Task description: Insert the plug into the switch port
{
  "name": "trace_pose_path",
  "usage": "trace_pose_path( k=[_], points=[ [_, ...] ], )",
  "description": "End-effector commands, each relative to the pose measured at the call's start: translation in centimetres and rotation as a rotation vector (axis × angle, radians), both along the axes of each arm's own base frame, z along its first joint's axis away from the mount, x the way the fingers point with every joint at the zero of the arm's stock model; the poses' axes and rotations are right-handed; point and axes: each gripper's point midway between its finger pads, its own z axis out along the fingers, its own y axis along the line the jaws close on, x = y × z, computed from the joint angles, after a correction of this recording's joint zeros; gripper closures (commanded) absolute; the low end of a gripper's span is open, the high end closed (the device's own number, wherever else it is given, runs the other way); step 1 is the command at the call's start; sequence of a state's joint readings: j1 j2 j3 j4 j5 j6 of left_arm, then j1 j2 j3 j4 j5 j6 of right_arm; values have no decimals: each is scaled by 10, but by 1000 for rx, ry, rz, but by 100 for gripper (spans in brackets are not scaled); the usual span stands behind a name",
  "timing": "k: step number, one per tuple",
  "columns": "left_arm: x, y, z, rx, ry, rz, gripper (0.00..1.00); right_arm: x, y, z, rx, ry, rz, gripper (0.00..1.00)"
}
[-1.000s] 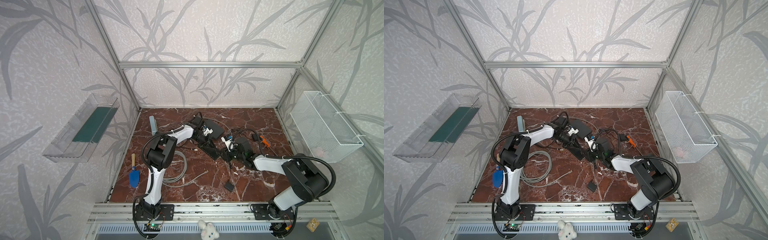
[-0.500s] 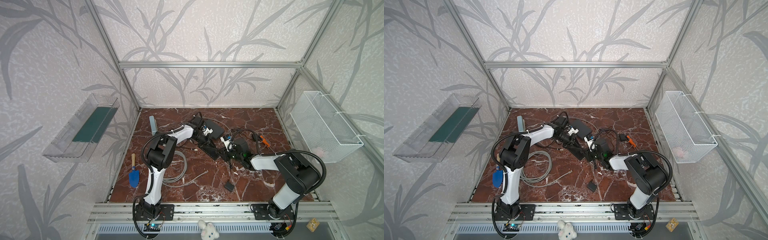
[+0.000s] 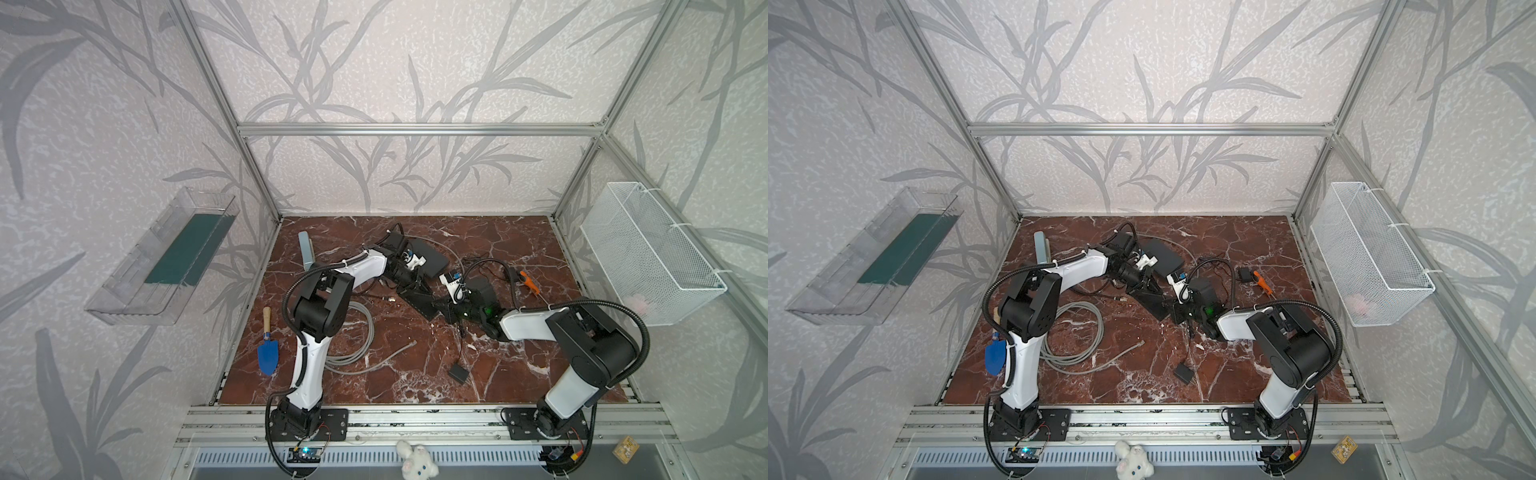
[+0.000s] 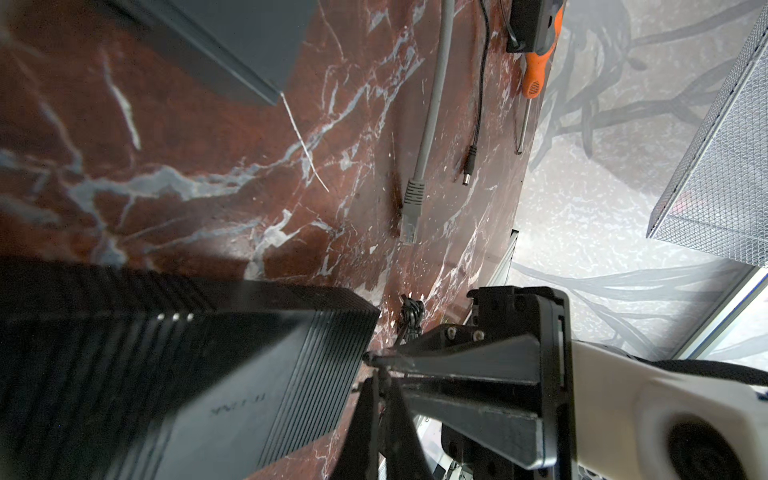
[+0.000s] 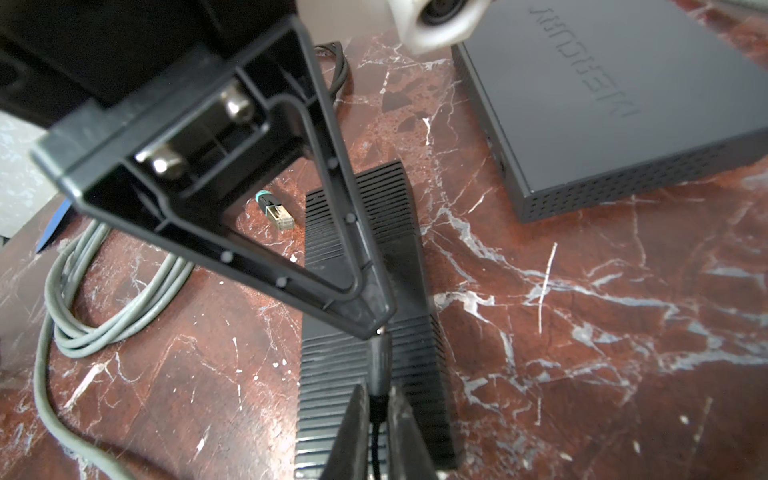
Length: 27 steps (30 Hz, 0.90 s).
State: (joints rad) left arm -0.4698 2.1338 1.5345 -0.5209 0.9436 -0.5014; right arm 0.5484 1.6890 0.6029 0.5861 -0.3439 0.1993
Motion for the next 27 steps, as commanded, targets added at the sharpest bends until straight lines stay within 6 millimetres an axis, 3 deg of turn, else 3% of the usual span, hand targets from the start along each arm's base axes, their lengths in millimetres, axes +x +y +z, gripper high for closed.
trace_pose_path(
  k=[1,4,10,14,20,25,27],
  points=[
    [4,0,-1,-5,8,10,93,7,4,12,11,-37,-6,91],
    [6,2,-1,3,4,18,93,7,1,14,1,-35,-20,94],
    [17,18,3,73,-65,38,63,-5,-10,8,-68,37,-27,94],
    [38,53,2,251,-187,31,55,-21,-19,6,-148,120,-2,94],
    [59,106,-18,575,-416,-78,44,-42,-34,-3,-300,249,54,95],
    [70,123,-20,674,-533,-84,17,-53,-41,-13,-352,309,77,95],
    [72,125,-18,685,-567,-68,15,-55,-40,-17,-357,326,82,95]
  ],
)
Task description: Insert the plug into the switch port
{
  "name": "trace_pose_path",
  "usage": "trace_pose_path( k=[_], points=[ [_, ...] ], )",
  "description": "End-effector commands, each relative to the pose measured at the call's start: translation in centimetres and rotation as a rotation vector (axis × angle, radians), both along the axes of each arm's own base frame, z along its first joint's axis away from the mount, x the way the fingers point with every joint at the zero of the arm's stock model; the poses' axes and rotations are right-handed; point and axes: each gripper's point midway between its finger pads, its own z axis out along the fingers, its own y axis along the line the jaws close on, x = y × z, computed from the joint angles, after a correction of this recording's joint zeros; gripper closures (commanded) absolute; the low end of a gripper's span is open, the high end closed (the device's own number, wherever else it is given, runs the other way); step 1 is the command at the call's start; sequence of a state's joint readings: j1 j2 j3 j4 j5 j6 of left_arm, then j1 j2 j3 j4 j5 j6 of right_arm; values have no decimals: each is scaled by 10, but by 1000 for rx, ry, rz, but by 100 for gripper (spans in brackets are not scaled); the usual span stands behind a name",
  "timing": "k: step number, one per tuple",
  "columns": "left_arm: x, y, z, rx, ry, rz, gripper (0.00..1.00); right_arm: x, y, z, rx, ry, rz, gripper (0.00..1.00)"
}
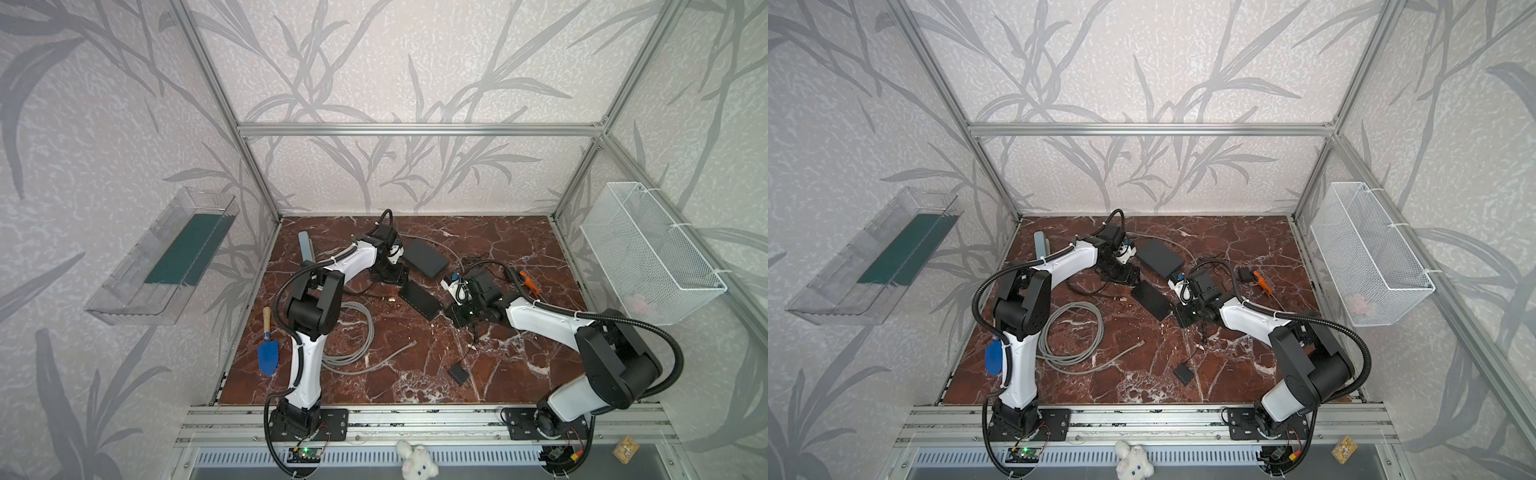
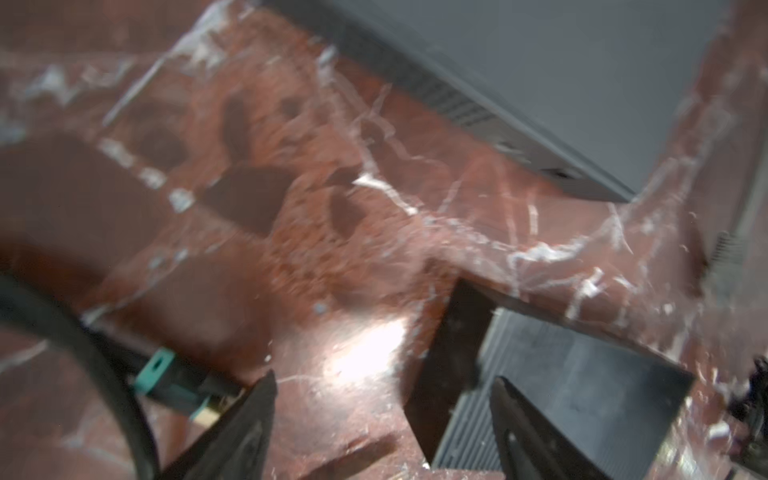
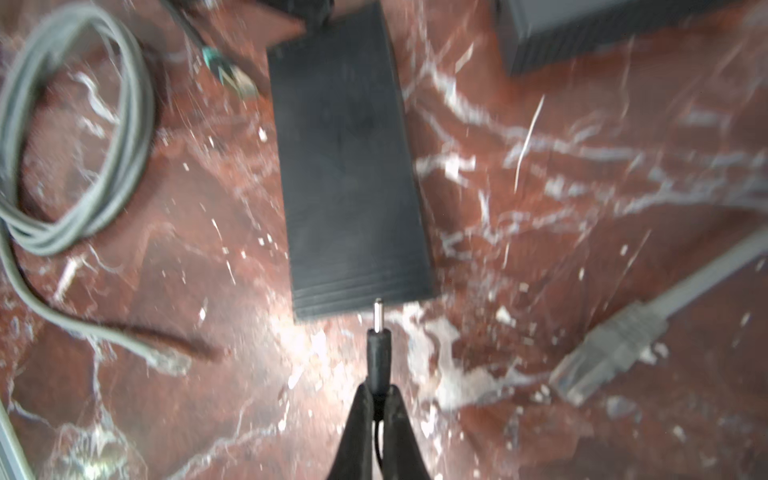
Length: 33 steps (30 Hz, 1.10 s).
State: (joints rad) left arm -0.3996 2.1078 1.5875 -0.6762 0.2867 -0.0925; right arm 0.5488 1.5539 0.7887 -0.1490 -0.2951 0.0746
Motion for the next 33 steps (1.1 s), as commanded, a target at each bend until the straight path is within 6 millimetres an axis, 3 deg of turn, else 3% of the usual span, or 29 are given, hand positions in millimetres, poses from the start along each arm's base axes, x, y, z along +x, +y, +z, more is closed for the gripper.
trace_pose_path(
  k=[1,13,17,33],
  points=[
    [10,11,22,70,-140,-31,15,-15,-6,-11,-56,77,23,95],
    [-13,-30,23,-125,-139,-124,17,-11,2,-27,-58,85,60,95],
    [-20,-38,14,-156,-101,-153,19,-9,7,-27,-43,82,84,95],
    [-44,-38,-14,-122,-6,-234,29,-7,17,-23,-13,24,131,96]
  ],
)
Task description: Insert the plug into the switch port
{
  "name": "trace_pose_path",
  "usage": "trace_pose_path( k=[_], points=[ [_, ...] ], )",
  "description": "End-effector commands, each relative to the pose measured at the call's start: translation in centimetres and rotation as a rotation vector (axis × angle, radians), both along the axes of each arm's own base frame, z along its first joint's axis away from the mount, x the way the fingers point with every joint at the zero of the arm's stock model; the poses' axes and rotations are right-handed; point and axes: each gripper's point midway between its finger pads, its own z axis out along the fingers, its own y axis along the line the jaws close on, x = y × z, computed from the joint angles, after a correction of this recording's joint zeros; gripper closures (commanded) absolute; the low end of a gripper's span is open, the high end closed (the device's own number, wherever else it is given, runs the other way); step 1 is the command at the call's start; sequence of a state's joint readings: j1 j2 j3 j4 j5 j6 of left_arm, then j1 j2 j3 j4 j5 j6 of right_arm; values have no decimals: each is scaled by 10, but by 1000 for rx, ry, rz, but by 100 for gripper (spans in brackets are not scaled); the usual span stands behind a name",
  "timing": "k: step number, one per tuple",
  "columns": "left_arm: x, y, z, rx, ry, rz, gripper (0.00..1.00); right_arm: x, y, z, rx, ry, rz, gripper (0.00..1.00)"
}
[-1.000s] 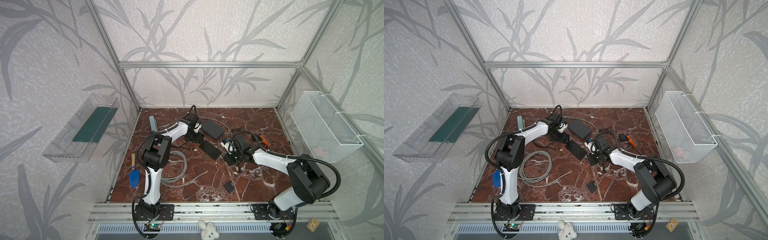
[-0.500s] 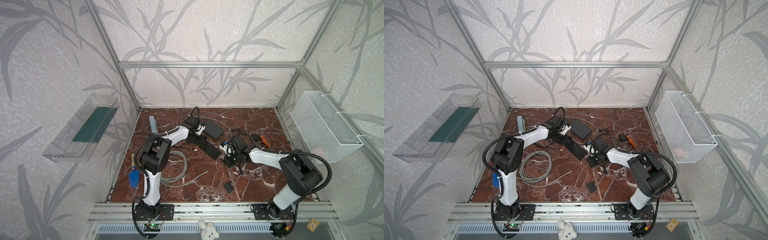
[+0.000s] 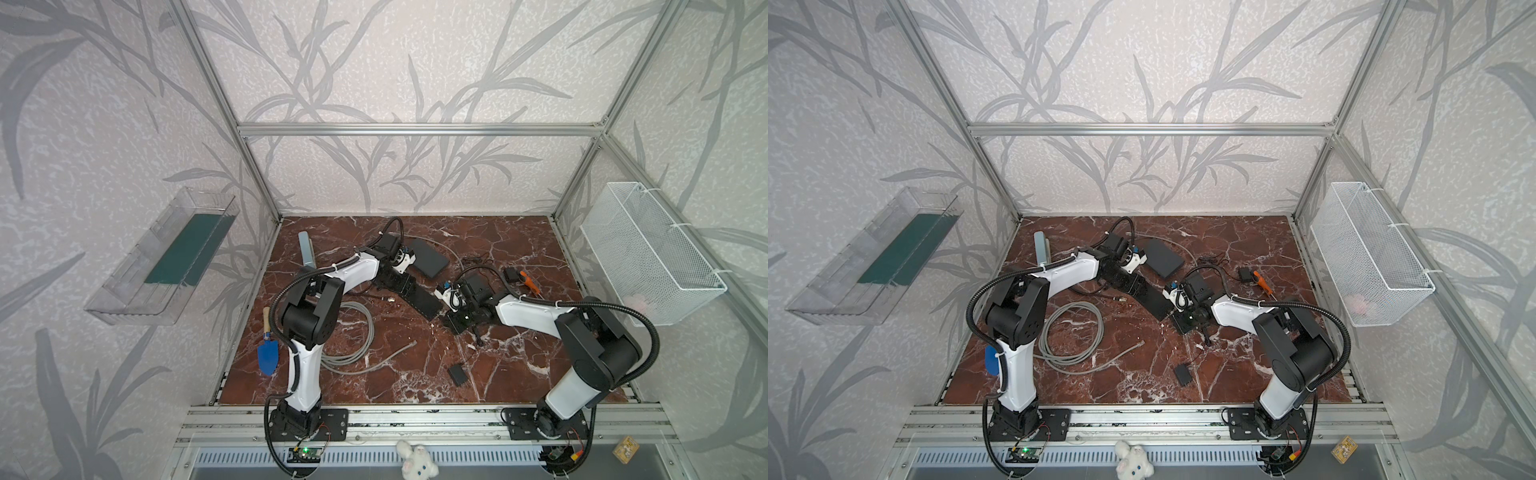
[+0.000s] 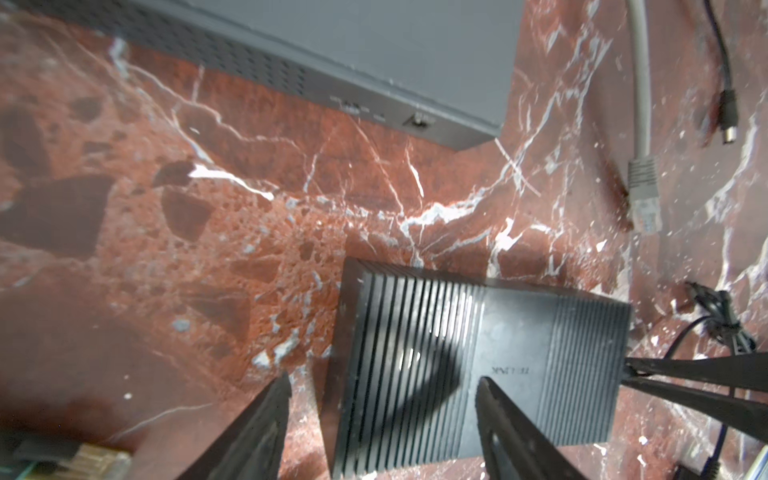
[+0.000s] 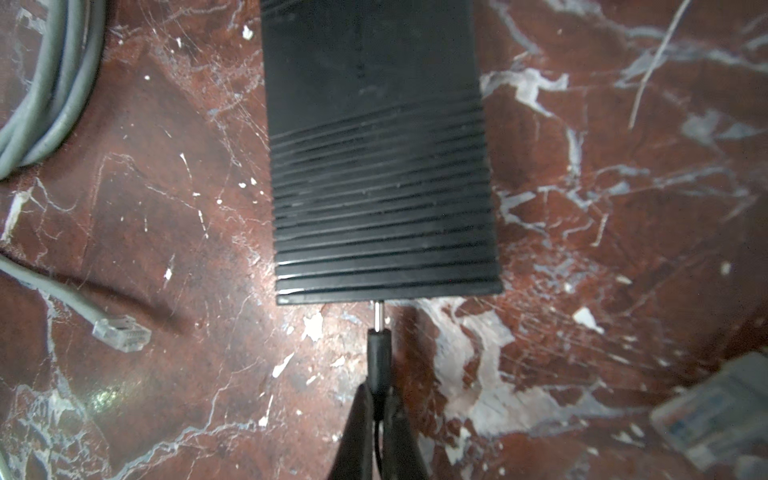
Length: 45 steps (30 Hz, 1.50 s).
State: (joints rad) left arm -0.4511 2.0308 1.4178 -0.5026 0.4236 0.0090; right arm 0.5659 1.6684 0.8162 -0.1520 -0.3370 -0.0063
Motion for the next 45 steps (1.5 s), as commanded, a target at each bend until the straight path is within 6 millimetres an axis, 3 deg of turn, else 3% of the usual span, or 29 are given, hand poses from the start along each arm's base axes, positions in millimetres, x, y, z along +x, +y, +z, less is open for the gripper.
trace_pose_path(
  k=[1,19,31,34,35,45],
  points=[
    [-15,0,-16,17,55,-53,30,2,7,5,23,-30,24,96],
    [-29,-1,-26,22,113,-102,35,1,7,-5,-23,-19,44,96],
    [-39,3,-34,70,127,-172,38,19,8,8,-49,-69,12,96],
    [-46,0,-35,68,143,-209,39,28,10,18,-63,-97,15,95],
    [-48,-2,-35,61,150,-217,39,30,11,12,-76,-83,15,95],
    [-64,-11,-46,59,193,-264,40,48,22,21,-72,-113,18,95]
  ],
)
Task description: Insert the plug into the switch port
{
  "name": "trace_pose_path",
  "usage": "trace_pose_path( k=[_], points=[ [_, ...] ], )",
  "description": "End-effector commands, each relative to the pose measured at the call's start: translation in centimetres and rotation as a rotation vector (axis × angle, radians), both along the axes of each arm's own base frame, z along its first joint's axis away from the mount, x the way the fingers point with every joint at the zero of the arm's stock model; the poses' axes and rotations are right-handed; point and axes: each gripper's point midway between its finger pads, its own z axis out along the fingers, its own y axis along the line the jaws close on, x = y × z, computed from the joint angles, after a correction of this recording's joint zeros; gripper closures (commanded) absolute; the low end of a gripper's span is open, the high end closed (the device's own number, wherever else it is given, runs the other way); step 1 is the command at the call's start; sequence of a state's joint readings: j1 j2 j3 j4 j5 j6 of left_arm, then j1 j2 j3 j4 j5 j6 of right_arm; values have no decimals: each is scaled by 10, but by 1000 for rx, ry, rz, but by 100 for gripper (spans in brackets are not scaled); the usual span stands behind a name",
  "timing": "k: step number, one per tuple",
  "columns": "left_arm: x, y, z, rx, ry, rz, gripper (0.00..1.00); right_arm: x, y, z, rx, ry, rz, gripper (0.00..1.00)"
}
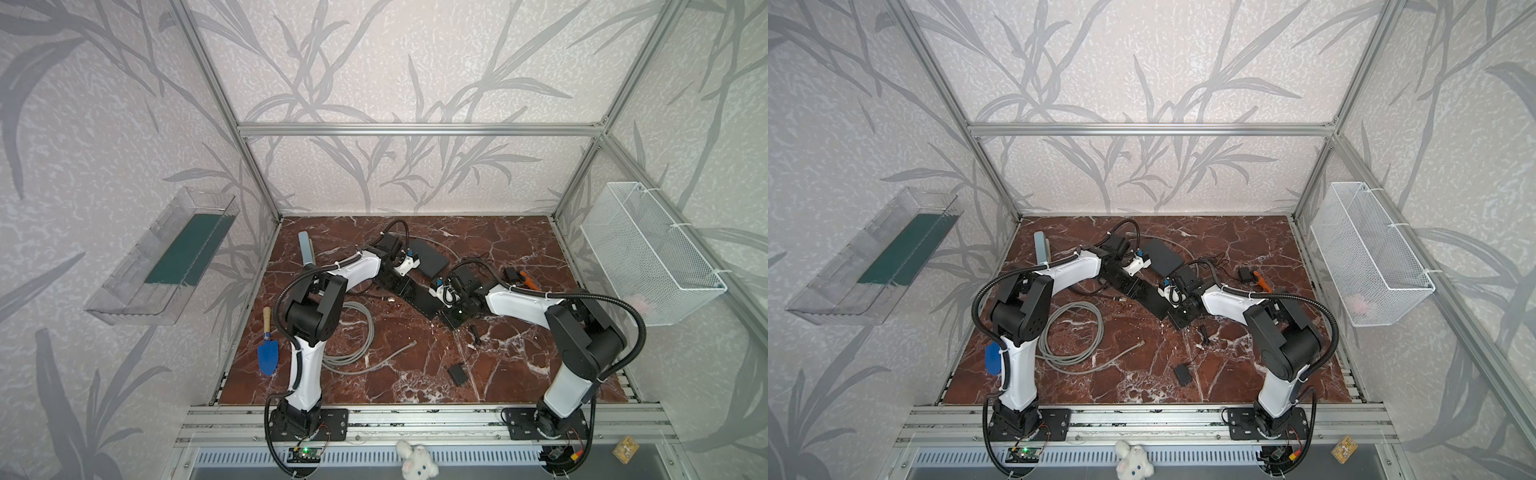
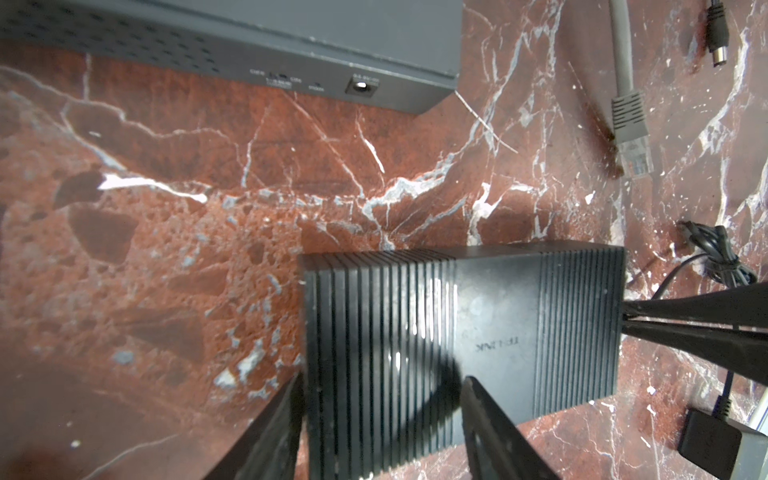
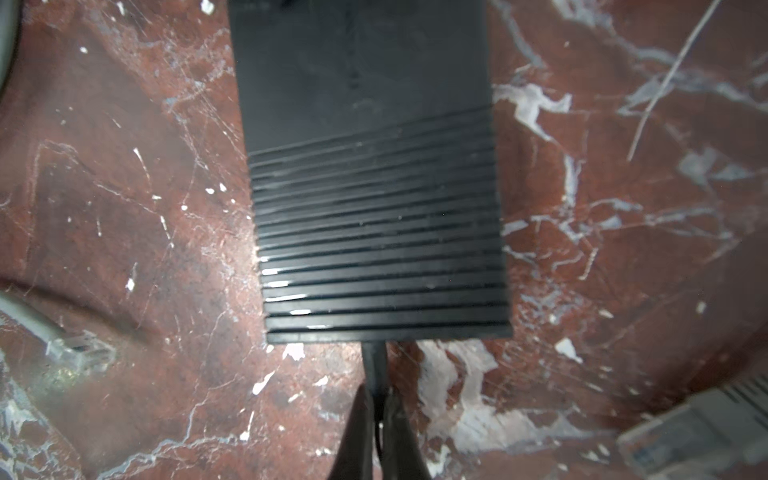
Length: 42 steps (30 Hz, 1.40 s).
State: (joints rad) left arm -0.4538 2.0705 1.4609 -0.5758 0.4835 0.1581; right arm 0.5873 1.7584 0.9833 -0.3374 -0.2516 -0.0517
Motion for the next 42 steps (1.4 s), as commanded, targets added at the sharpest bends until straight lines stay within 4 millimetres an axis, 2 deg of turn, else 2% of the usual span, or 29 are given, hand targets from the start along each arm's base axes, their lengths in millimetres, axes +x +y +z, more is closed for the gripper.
trace_pose_path(
  k=[1,6,16,29,35,39,42],
  points=[
    [-54,-6,-41,76,173,-121,40,38,22,26,61,-148,0,95],
    [-59,-9,-43,84,184,-126,40,47,27,39,68,-168,11,95],
    [-67,-16,-43,44,225,-135,41,62,39,40,113,-207,-6,95],
    [-83,-18,-43,44,262,-172,41,79,56,67,165,-254,20,93],
    [-88,-21,-39,18,280,-170,41,88,63,68,186,-265,8,92],
    [-84,-16,-41,42,269,-145,41,86,60,63,171,-251,4,89],
    [-69,-3,-47,109,229,-61,40,75,48,57,139,-230,-9,82]
  ],
)
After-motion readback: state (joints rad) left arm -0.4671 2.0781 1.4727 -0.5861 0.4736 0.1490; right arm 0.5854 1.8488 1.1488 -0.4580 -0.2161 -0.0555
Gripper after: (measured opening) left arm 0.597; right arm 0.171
